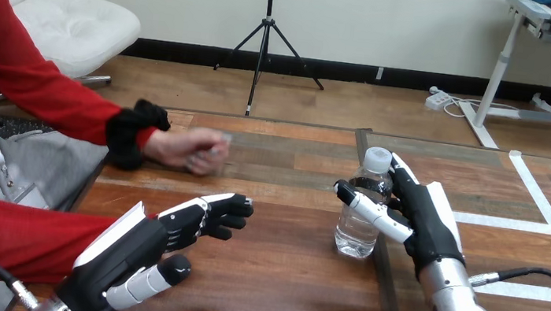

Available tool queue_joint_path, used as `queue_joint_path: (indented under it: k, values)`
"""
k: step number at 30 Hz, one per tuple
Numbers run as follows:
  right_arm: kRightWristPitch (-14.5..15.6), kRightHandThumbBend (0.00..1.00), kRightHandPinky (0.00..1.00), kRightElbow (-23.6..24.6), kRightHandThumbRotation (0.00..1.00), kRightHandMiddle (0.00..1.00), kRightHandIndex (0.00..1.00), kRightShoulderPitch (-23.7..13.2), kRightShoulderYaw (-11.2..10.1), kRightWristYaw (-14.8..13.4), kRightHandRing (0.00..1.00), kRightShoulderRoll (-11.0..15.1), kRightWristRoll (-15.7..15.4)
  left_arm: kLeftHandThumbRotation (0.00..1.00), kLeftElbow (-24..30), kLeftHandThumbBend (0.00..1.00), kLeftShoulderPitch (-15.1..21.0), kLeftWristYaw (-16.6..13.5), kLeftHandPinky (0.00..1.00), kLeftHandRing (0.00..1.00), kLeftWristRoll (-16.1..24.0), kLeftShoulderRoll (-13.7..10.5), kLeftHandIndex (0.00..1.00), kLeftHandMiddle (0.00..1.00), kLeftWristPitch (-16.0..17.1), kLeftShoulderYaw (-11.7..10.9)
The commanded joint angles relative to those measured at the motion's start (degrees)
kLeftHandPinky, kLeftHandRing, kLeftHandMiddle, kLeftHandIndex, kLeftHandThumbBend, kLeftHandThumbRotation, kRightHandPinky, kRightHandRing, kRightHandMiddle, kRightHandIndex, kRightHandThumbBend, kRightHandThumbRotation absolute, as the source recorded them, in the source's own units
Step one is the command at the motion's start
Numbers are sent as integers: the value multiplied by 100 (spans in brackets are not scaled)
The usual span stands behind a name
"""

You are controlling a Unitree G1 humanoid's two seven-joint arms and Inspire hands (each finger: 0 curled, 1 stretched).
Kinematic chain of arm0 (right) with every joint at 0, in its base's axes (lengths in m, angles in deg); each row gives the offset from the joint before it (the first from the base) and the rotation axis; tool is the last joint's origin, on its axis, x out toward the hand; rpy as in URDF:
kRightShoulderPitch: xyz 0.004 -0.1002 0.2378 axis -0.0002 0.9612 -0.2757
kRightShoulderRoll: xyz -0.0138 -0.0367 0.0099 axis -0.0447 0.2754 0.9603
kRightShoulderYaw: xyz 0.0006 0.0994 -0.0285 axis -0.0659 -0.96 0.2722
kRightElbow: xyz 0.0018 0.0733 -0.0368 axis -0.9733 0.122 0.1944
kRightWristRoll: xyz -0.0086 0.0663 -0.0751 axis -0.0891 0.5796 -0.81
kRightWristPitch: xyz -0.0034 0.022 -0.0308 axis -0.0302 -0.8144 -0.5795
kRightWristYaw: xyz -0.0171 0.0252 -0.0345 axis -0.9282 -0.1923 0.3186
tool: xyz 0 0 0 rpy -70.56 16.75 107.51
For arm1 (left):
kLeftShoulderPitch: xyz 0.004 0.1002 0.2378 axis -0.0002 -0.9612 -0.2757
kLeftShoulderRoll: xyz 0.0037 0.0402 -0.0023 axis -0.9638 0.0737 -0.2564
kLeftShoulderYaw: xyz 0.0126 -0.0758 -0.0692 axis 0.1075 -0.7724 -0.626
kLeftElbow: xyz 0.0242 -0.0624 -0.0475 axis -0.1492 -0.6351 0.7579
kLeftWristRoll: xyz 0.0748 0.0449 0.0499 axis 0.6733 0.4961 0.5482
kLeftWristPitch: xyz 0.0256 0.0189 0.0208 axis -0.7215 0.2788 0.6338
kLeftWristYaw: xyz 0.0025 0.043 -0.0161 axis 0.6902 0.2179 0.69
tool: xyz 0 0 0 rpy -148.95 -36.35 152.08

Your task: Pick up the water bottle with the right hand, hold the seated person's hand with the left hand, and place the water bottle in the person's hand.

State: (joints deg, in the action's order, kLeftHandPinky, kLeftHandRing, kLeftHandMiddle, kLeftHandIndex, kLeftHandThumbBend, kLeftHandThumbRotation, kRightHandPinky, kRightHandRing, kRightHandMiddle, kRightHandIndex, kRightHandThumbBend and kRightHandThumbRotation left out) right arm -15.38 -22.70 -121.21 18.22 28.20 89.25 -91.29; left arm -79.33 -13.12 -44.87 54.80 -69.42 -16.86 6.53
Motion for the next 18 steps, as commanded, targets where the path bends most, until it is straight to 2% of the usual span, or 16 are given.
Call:
queue_joint_path:
  k: [1, 7, 18]
  values:
    - [42, 100, 87, -41, 65, 91, 95, -209, -106, -67, 91, -54, 62, 100, 305, 98, 86, 30, 81, 84, -179, -77, 85, 86, -44, -92]
    - [86, 100, 87, -52, 66, 91, 96, -213, -72, -114, 91, -68, 16, 100, 284, 93, 88, 62, 81, 84, -215, -75, 85, 86, 74, -112]
    - [132, 100, 87, -89, 67, 91, 96, -214, -67, -91, 91, -119, 14, 100, 343, 92, 11, 55, 80, 84, -251, -90, 85, 86, 46, -146]
